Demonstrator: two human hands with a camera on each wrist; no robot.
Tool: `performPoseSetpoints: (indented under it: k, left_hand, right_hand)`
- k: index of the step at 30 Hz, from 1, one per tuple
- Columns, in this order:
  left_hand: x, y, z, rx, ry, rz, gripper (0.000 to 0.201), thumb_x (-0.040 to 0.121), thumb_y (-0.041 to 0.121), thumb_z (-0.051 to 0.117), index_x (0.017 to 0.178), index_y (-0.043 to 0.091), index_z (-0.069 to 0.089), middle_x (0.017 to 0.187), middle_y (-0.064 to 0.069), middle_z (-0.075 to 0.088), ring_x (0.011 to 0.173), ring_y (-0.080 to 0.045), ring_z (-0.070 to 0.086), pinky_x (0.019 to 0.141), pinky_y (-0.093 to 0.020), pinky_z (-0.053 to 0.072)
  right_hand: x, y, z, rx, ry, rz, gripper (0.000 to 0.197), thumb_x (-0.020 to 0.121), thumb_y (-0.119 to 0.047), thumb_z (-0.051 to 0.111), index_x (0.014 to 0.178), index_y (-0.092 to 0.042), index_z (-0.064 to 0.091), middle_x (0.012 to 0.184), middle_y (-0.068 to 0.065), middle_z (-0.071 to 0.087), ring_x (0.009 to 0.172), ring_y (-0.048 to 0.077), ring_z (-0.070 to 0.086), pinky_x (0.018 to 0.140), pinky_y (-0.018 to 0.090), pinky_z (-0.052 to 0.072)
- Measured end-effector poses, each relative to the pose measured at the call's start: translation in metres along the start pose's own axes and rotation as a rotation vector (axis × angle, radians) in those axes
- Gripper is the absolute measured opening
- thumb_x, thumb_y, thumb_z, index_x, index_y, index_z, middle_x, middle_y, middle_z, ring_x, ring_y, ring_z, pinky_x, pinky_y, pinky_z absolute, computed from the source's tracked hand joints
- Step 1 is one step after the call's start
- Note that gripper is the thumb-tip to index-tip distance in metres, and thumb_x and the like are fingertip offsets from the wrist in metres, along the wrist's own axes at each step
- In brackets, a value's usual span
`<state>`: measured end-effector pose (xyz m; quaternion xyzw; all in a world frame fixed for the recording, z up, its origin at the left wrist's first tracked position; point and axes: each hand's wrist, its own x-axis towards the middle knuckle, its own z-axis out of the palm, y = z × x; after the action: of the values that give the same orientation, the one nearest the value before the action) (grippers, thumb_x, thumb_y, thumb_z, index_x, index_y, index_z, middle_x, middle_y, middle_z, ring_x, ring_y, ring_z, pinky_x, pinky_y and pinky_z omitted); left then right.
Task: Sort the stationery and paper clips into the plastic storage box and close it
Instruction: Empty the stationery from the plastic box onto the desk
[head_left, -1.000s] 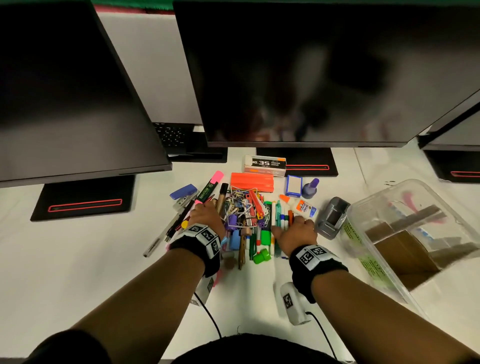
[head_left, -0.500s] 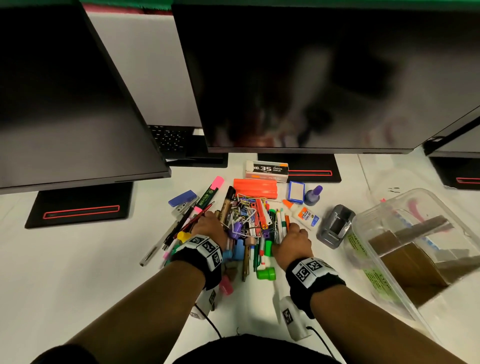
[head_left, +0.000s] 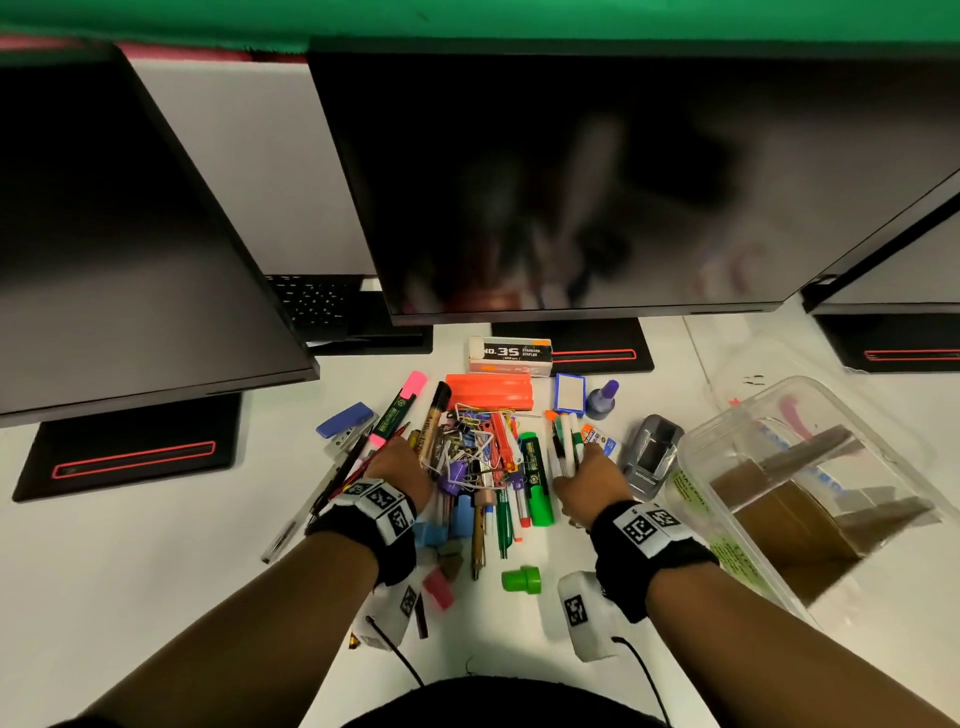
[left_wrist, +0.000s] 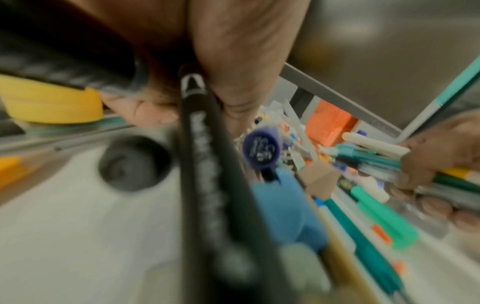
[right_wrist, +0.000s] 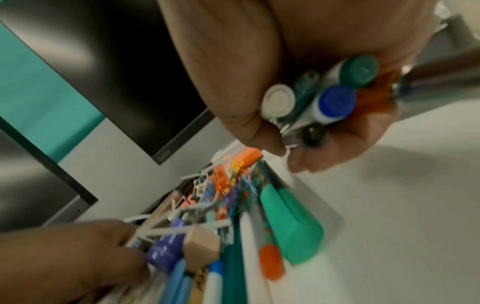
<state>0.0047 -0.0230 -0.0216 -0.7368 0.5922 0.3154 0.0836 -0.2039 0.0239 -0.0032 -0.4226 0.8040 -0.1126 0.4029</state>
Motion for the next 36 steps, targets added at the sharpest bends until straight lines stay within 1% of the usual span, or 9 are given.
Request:
performPoseSetpoints:
  k: [4, 6, 8, 11, 17, 22, 27, 31, 36]
  left_hand:
    - [-0.005, -0.007, -0.018, -0.112, 0.008, 0.053, 0.034, 0.083, 0.025, 0.064, 0.109, 0.007, 0.05, 0.102, -0.009, 0.062, 0.094, -0.028, 0.06, 0.073, -0.031, 0.045]
    - [-0.012, -0.009, -0.028, -0.139, 0.035, 0.09, 0.025, 0.082, 0.022, 0.063, 0.098, 0.01, 0.048, 0.086, -0.004, 0.056, 0.08, -0.024, 0.055, 0.068, -0.03, 0.042]
    - [-0.019, -0.008, -0.038, -0.14, 0.059, 0.131, 0.024, 0.082, 0.019, 0.062, 0.097, 0.009, 0.048, 0.087, -0.005, 0.053, 0.079, -0.022, 0.052, 0.068, -0.029, 0.04]
    - [-0.034, 0.003, -0.048, -0.167, 0.087, 0.217, 0.025, 0.083, 0.017, 0.061, 0.104, 0.008, 0.049, 0.09, -0.007, 0.056, 0.079, -0.024, 0.053, 0.069, -0.028, 0.042]
    - [-0.074, 0.055, -0.053, -0.18, 0.096, 0.422, 0.021, 0.084, 0.016, 0.061, 0.098, 0.01, 0.046, 0.083, -0.004, 0.055, 0.07, -0.02, 0.05, 0.051, -0.024, 0.033]
    - [-0.096, 0.104, -0.054, -0.144, 0.023, 0.545, 0.024, 0.084, 0.018, 0.058, 0.105, 0.016, 0.046, 0.078, 0.003, 0.05, 0.074, -0.02, 0.05, 0.061, -0.026, 0.035]
    - [-0.109, 0.145, -0.06, -0.178, -0.029, 0.615, 0.016, 0.083, 0.018, 0.059, 0.098, 0.019, 0.051, 0.075, 0.006, 0.052, 0.068, -0.014, 0.052, 0.056, -0.024, 0.04]
    - [-0.109, 0.174, -0.053, -0.147, -0.081, 0.641, 0.023, 0.077, 0.024, 0.062, 0.098, 0.016, 0.055, 0.093, -0.006, 0.065, 0.084, -0.024, 0.063, 0.075, -0.036, 0.053]
    - [-0.11, 0.22, -0.047, -0.098, -0.069, 0.689, 0.015, 0.079, 0.022, 0.061, 0.085, 0.016, 0.049, 0.076, 0.0, 0.052, 0.073, -0.021, 0.052, 0.061, -0.027, 0.041]
  right_hand:
    - [-0.012, -0.004, -0.012, 0.241, -0.016, -0.036, 0.019, 0.085, -0.007, 0.05, 0.103, -0.011, 0.045, 0.08, 0.011, 0.062, 0.063, 0.028, 0.064, 0.042, 0.026, 0.051]
    - [-0.023, -0.007, -0.019, 0.403, -0.036, -0.04, 0.016, 0.085, 0.0, 0.048, 0.094, -0.013, 0.048, 0.074, 0.01, 0.058, 0.059, 0.027, 0.06, 0.047, 0.03, 0.049]
    - [-0.031, -0.01, -0.028, 0.564, -0.051, -0.039, 0.021, 0.085, 0.006, 0.048, 0.086, -0.014, 0.049, 0.072, 0.011, 0.054, 0.057, 0.025, 0.058, 0.052, 0.034, 0.047]
    - [-0.045, -0.015, -0.047, 0.778, -0.037, -0.047, 0.017, 0.088, 0.008, 0.049, 0.097, -0.007, 0.05, 0.077, 0.013, 0.054, 0.053, 0.02, 0.055, 0.046, 0.028, 0.048]
    - [-0.062, -0.005, -0.108, 1.003, 0.26, -0.05, 0.016, 0.085, 0.006, 0.052, 0.093, -0.008, 0.049, 0.064, 0.013, 0.053, 0.048, 0.022, 0.05, 0.053, 0.033, 0.047]
    - [-0.058, 0.024, -0.139, 1.017, 0.391, 0.071, 0.015, 0.085, 0.006, 0.05, 0.08, -0.009, 0.051, 0.07, 0.013, 0.054, 0.06, 0.025, 0.055, 0.069, 0.042, 0.051]
    - [-0.043, 0.036, -0.149, 1.034, 0.367, 0.209, 0.01, 0.086, 0.005, 0.049, 0.079, -0.001, 0.051, 0.064, 0.015, 0.053, 0.055, 0.024, 0.053, 0.059, 0.037, 0.05]
    - [-0.028, 0.043, -0.158, 0.787, 0.326, 0.241, 0.016, 0.081, -0.009, 0.058, 0.068, 0.0, 0.056, 0.065, 0.018, 0.061, 0.059, 0.03, 0.058, 0.069, 0.043, 0.054]
    - [-0.04, 0.045, -0.169, 0.613, 0.247, 0.147, 0.028, 0.083, -0.016, 0.058, 0.107, -0.002, 0.063, 0.077, 0.006, 0.054, 0.084, 0.025, 0.052, 0.084, 0.038, 0.049]
